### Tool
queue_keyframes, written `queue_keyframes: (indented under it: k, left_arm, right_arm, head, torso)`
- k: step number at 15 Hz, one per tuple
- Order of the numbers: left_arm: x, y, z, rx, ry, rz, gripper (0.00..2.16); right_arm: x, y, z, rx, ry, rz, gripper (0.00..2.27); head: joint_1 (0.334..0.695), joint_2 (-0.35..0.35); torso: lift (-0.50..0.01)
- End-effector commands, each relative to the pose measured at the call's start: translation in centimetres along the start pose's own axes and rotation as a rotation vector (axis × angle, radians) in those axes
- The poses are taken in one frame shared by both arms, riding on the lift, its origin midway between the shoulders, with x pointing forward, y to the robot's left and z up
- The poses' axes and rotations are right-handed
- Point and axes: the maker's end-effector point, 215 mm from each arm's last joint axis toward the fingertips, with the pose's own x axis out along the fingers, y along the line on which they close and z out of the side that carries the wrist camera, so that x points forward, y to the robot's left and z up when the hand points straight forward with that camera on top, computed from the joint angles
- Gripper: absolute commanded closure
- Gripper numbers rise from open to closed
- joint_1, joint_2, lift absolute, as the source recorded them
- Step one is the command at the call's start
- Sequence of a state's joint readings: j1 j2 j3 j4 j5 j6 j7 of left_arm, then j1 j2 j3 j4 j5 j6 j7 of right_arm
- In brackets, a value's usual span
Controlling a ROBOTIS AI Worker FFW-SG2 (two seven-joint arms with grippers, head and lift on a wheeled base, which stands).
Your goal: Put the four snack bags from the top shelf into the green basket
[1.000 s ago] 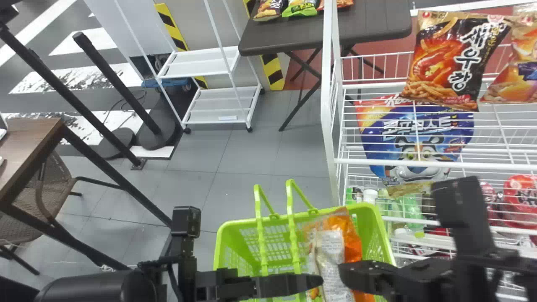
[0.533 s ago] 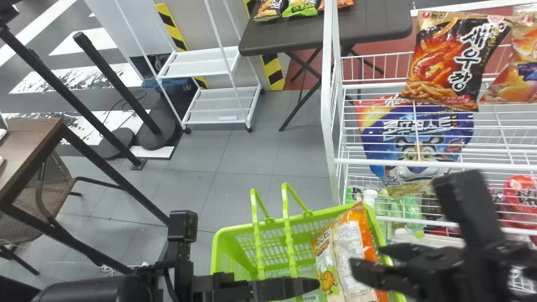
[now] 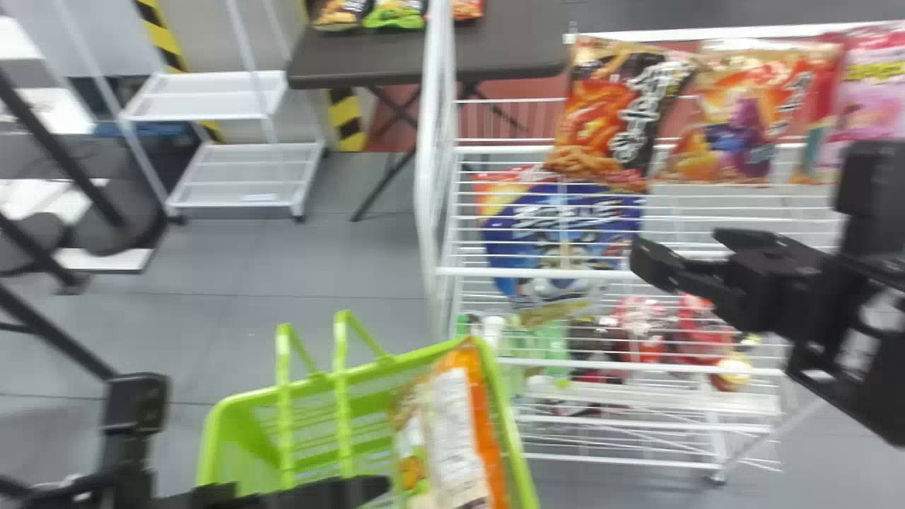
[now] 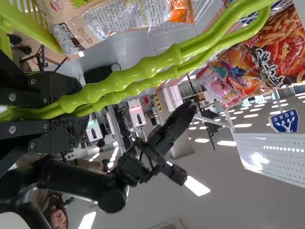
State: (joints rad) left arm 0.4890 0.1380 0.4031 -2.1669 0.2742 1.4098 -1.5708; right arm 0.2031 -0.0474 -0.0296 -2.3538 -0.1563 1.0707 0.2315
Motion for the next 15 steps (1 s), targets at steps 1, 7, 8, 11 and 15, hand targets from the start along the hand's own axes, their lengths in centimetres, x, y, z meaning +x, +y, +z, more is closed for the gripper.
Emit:
queue_keyframes:
  k: [1, 7, 8, 11, 15]
  left_arm:
    - [0.1, -0.2, 0.1, 0.003, 0.003, -0.011, 2.15]
    - [-1.8, 0.7, 0.4, -0.013, -0.038, 0.02, 2.15]
    - [-2.2, 0.8, 0.5, -0.013, -0.047, 0.027, 2.15]
    - [-3.1, 1.3, 0.7, -0.021, -0.069, 0.035, 2.15]
    - [-3.8, 1.5, 0.4, -0.027, -0.085, 0.041, 2.15]
  right_arm:
    - [4.5, -2.7, 2.6, -0.039, -0.061, -0.057, 0.07]
    - [16.6, -3.8, 6.1, -0.114, -0.165, -0.098, 0.07]
    - [17.8, -3.5, 6.0, -0.124, -0.169, -0.095, 0.07]
    - [21.0, -3.3, 5.4, -0.144, -0.159, -0.122, 0.07]
    - [23.5, -2.8, 5.1, -0.169, -0.118, -0.12, 0.81]
  head:
    - [0.695, 0.008]
    - [0.695, 0.0]
    - [0.695, 0.014]
    - [0.695, 0.05]
    - [0.695, 0.087]
  torso:
    - [0.0]
    - [0.0]
    - [0.0]
    - [0.0]
    - [0.0]
